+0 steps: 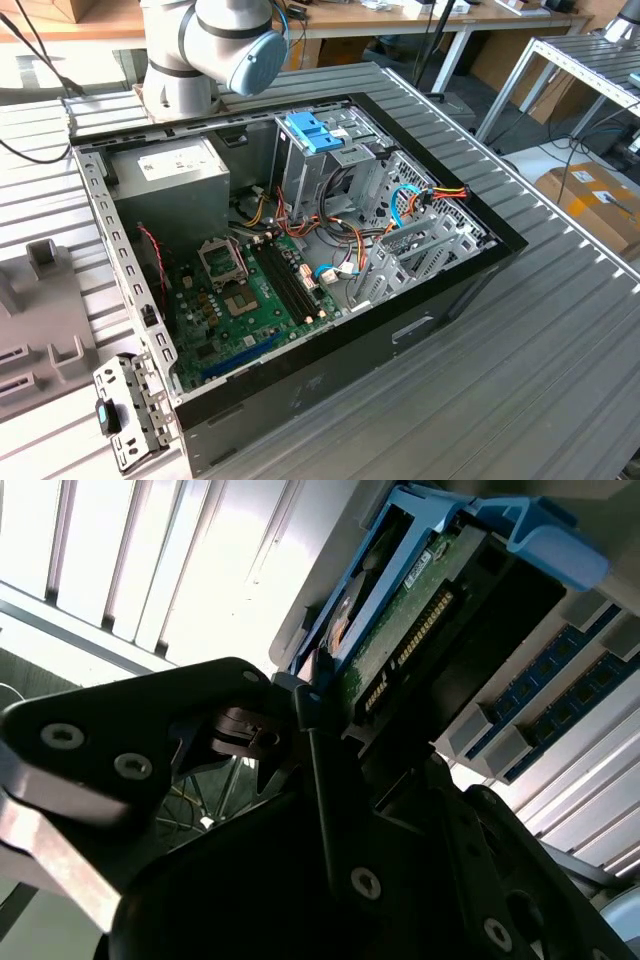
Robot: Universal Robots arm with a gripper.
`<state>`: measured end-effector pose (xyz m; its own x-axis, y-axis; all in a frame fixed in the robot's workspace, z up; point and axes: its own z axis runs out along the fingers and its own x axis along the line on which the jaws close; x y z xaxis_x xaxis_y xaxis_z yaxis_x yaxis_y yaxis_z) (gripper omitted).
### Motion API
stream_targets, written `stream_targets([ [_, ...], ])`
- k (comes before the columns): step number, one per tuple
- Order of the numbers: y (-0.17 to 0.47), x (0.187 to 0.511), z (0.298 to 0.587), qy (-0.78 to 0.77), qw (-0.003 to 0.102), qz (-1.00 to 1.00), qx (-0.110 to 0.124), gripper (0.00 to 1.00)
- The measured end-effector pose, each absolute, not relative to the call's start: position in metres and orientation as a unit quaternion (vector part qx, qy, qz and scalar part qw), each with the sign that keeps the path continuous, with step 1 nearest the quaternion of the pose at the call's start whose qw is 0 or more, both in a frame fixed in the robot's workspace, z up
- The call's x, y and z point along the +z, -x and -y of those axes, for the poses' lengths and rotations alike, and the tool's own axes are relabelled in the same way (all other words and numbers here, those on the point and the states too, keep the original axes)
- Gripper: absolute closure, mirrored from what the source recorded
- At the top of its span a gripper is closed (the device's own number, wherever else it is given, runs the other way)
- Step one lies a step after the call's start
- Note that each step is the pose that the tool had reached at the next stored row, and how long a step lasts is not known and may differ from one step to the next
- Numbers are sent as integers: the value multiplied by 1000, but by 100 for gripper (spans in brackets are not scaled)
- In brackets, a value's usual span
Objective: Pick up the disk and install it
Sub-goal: 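Pick up the disk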
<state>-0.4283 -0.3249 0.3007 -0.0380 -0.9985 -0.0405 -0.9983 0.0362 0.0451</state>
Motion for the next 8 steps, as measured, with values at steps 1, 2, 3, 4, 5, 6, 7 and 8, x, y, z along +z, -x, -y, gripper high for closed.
stream_targets([
  [1,428,302,325,-694,1,720,-30,64],
  [2,428,302,325,-694,1,720,-30,64],
  [3,428,303,325,-694,1,720,-30,64],
  [4,428,304,325,-694,1,720,-31,64],
  [5,428,304,325,-694,1,720,-31,64],
  [6,428,305,325,-694,1,720,-31,64],
  [7,428,305,325,-694,1,720,-31,64],
  [8,428,306,325,-694,1,720,-31,64],
])
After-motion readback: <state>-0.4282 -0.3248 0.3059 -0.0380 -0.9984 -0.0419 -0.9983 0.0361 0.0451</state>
